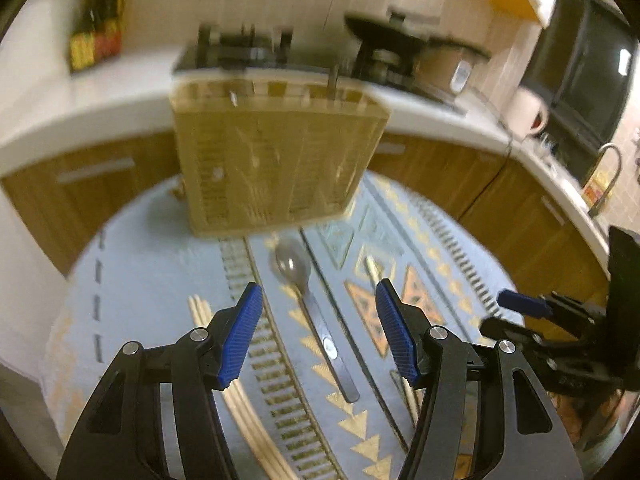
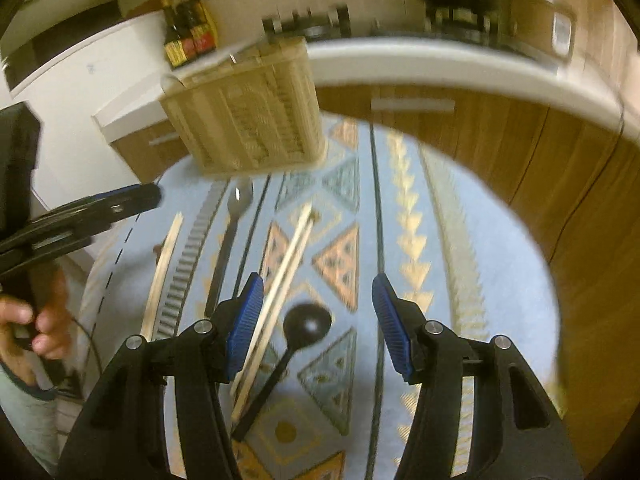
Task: Organize utensils
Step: 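Lower the left tool toward a clear spoon while the right tool approaches the black ladle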
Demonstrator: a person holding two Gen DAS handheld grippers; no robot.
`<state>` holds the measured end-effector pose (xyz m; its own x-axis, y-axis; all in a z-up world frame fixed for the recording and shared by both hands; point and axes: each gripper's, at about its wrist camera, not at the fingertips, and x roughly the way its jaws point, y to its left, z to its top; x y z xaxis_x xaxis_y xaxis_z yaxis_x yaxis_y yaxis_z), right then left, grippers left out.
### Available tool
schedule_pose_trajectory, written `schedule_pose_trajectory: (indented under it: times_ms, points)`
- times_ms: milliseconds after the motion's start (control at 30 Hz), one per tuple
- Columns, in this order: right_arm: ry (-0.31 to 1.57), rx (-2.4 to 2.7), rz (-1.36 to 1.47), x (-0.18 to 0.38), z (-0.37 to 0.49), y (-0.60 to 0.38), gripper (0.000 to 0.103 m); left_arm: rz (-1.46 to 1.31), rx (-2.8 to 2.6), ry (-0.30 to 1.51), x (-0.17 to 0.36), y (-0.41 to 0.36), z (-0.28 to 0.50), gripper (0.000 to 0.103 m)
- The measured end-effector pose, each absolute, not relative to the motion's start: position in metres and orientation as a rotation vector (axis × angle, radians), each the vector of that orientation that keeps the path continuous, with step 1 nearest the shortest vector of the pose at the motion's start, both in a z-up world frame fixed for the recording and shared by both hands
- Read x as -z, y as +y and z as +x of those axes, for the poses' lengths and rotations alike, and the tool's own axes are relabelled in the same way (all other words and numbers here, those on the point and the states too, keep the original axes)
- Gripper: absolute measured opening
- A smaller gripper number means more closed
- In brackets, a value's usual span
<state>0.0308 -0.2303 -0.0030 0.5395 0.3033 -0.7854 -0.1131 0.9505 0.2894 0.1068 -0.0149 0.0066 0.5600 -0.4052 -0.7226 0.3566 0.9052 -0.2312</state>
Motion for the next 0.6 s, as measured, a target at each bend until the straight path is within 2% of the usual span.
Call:
schedule_pose_trajectory:
  times_ms: [233, 500, 600]
  points:
    - [1.171, -0.338, 0.420, 0.047, 0.041, -0.241, 0.053, -0.054, 0.405, 1.009, 0.031, -0.041, 0.158, 0.057]
    - [1.243, -0.359, 0.408, 0.059, 0.043, -0.231, 0.052, -0.019, 0.348, 1.034, 0.046, -0.055, 0.186, 0.057]
    - [1.249, -0.363, 0.349, 0.058, 0.042, -0.221, 0.042, -0.004, 0.345, 1.045, 0.052, -0.058, 0.193, 0.057]
